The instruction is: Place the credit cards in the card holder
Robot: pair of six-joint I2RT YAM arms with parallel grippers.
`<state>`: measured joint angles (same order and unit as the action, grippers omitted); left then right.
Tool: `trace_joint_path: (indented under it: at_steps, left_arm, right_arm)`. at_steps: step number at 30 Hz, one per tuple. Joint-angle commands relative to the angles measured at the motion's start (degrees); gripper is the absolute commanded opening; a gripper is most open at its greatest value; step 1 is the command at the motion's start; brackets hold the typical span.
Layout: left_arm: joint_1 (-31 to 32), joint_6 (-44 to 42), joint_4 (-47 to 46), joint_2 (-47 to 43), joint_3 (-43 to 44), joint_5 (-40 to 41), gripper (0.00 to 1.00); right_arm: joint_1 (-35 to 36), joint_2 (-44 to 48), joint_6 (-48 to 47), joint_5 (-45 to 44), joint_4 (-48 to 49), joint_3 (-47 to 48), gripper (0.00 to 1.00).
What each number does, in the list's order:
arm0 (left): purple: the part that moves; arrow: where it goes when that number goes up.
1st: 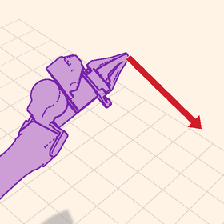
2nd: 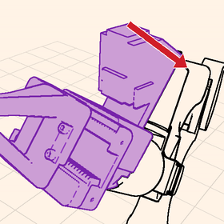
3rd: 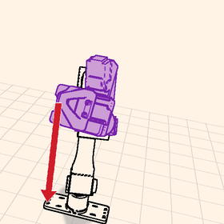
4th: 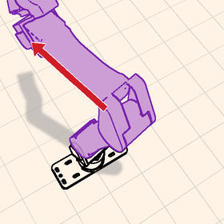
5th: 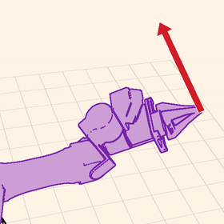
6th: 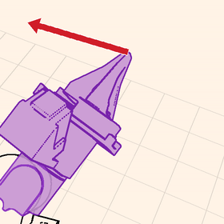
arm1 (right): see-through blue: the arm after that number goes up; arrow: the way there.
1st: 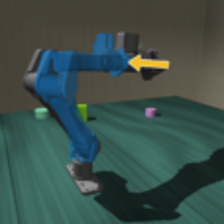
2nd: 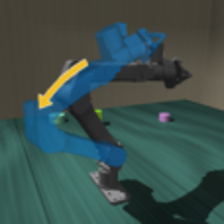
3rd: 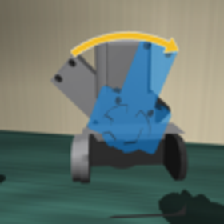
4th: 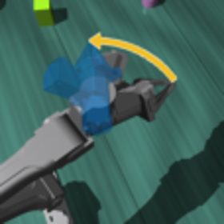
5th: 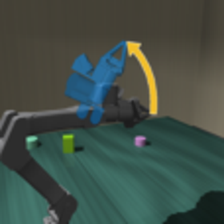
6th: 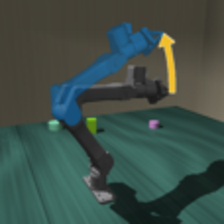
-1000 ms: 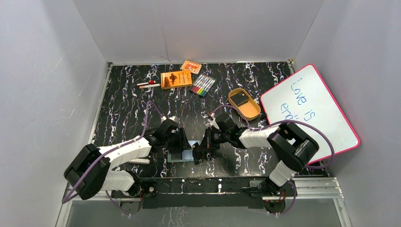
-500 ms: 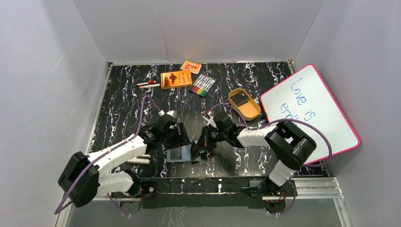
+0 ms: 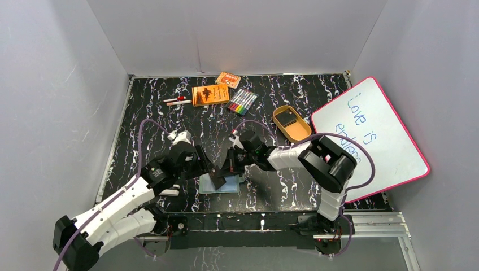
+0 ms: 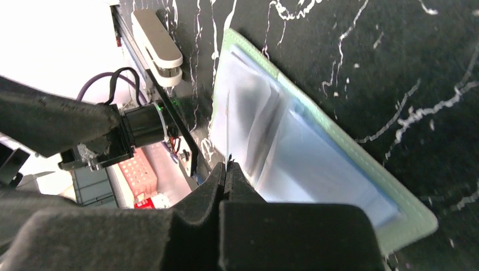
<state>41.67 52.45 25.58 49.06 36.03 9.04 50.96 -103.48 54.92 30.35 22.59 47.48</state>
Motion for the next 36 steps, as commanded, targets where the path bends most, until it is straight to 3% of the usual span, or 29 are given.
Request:
trace_joint_path:
  at_steps: [1,5,11,19,36]
  left_arm:
    - [-0.37,-0.18,0.06,-1.56,-0.94,-0.51,0.55]
    - [-0.37,-0.94,-5.25,-0.56,-4.29,-3.25,0.49]
    - [-0.39,0.85,-9.77,4.34,-9.34,-2.94,0.31]
    - [-0.55,2.59,-11.87,9.14,-12.56,-1.79,0.17]
    - [-0.54,4.79,-7.92,2.73,-13.16,-0.63,0.14]
  right_arm:
    - [1.19,-3.25,0.39,-0.86,0.11,4.14,0.0]
    - [1.57,-3.27,0.99,-2.79,0.14,3.56,0.0]
    - [1.52,2.68,0.7,-6.85,1.67,-0.53,0.0]
    - [1.58,6.97,3.3,-12.74,4.05,-5.44,0.0]
    - [4.48,6.81,10.13,-20.55,7.63,-8.99,0.0]
